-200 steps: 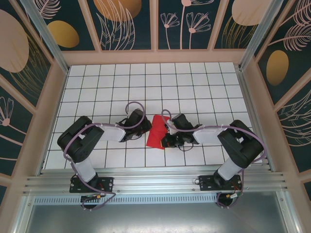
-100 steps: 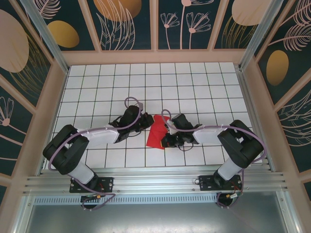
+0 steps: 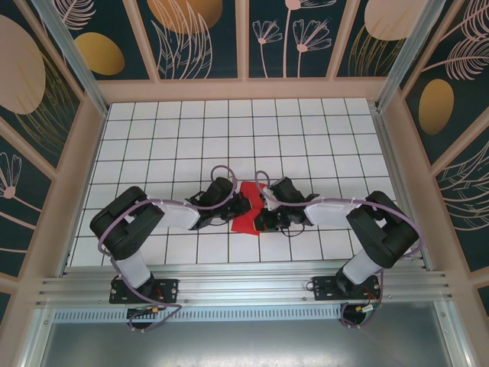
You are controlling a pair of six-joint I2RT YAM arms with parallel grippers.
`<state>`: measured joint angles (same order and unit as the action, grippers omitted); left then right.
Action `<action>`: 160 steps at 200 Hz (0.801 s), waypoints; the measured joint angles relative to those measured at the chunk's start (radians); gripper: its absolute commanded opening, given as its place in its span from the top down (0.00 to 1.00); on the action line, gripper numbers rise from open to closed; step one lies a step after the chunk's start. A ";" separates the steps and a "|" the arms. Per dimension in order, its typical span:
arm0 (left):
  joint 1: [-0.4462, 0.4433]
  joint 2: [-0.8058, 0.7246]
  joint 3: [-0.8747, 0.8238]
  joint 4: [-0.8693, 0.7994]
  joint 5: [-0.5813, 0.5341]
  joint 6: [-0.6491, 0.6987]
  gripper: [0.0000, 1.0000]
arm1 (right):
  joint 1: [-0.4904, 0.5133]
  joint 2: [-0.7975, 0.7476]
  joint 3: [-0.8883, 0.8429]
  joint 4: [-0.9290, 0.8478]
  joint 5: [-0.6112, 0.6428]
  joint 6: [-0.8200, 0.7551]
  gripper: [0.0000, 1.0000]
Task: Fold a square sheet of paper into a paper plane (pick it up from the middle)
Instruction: Fold the triangle a second time at the center of the table.
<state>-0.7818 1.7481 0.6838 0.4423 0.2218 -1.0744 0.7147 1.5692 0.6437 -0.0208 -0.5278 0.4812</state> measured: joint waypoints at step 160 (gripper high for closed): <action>0.000 0.042 -0.011 0.033 -0.018 -0.006 1.00 | 0.021 0.096 0.072 -0.016 -0.019 -0.002 0.91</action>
<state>-0.7822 1.7905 0.6731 0.4755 0.2035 -1.0809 0.7357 1.6653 0.7162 -0.0364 -0.5472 0.4797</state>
